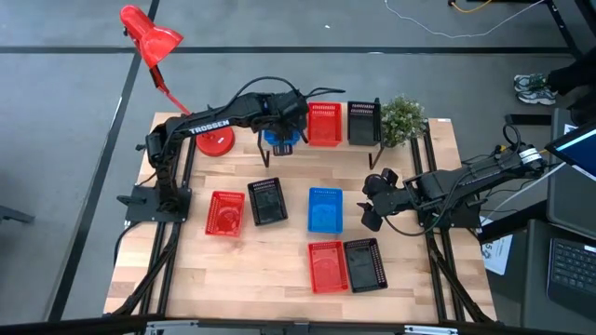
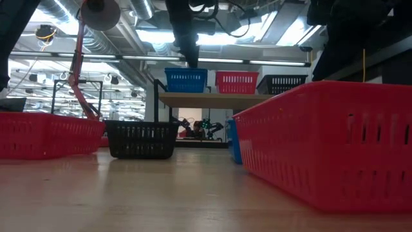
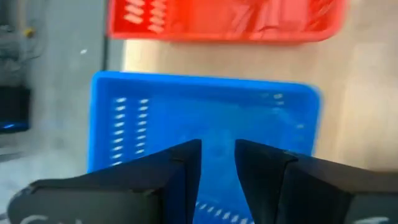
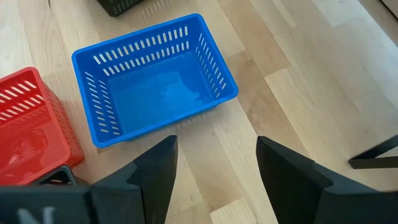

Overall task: Stack baskets on shelf by color
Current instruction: Stack the right red bin on top of the red bin on the shelf

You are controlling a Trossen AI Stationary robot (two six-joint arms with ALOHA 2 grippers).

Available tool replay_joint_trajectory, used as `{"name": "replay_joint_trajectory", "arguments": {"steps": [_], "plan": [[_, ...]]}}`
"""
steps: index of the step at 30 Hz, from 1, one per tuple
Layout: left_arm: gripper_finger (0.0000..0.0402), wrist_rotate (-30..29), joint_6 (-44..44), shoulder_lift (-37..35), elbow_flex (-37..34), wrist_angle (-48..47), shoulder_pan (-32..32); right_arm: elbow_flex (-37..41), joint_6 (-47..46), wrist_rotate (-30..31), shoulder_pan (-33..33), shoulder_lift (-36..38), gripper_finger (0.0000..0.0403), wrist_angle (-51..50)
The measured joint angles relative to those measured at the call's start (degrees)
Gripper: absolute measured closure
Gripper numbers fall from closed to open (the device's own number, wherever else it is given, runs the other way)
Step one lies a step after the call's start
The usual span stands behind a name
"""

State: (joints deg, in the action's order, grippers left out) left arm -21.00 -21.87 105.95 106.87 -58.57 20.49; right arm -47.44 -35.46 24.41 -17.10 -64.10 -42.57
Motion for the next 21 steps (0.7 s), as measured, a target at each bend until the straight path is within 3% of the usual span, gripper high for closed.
{"name": "replay_joint_trajectory", "arguments": {"steps": [6, 10, 13, 18, 21], "plan": [[0.0312, -6.28, -0.41, -2.96, 0.07, -0.86, -4.16, 0.00, 0.08, 0.00, -0.01, 0.00, 0.0185, -0.04], [0.0312, -6.28, 7.85, -6.18, 0.07, -6.40, -9.37, 0.01, 0.38, 1.81, -0.02, -0.10, 0.0185, 1.32], [0.0312, -6.18, 15.33, -7.85, 0.07, -12.38, -13.97, 0.00, 3.41, 4.76, 0.00, -1.53, 0.0185, 7.87], [0.0312, -6.09, 26.18, -8.70, 0.09, -24.77, -20.45, -0.25, 15.95, -6.37, 0.43, -8.87, 0.0185, 26.69], [0.0312, -6.09, 32.75, -8.70, 0.03, -32.42, -23.61, -4.15, 21.24, -9.87, 0.86, -16.03, 0.0185, 27.90]]}}
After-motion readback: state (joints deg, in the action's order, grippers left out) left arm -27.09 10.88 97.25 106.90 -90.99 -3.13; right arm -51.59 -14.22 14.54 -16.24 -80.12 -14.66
